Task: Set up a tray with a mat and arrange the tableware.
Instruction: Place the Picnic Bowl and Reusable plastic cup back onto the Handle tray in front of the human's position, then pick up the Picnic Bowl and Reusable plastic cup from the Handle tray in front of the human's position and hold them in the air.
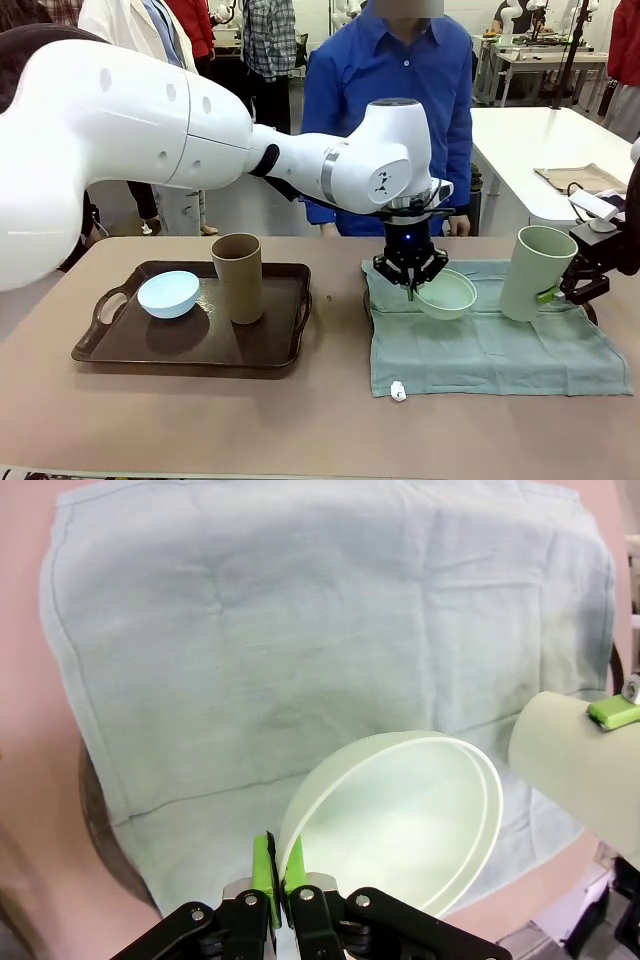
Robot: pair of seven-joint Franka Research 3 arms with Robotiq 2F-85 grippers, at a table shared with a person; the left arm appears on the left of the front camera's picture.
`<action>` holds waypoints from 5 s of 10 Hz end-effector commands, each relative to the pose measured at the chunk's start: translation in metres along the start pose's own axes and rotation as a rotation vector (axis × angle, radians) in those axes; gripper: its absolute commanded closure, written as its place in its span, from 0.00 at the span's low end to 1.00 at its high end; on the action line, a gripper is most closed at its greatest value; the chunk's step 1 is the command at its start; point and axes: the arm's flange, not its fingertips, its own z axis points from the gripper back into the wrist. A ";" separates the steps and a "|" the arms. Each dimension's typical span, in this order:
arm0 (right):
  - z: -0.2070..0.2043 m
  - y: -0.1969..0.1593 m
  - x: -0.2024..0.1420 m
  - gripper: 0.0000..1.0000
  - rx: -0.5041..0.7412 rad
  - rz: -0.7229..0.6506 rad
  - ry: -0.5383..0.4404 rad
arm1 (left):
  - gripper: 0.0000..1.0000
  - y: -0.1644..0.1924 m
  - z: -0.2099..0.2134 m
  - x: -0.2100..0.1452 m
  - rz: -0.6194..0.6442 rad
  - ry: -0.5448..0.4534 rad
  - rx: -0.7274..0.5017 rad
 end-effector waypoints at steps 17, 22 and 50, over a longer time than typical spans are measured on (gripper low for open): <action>0.064 0.037 0.016 0.00 -0.188 -0.444 0.248 | 0.09 0.038 0.023 -0.006 -0.038 -0.066 0.062; 0.081 0.039 0.112 0.00 -0.478 -0.938 0.451 | 0.00 0.081 0.102 -0.030 -0.099 -0.153 0.138; 0.162 0.109 0.246 0.00 -0.472 -1.331 0.324 | 0.00 0.286 0.299 -0.118 0.014 -0.172 -0.426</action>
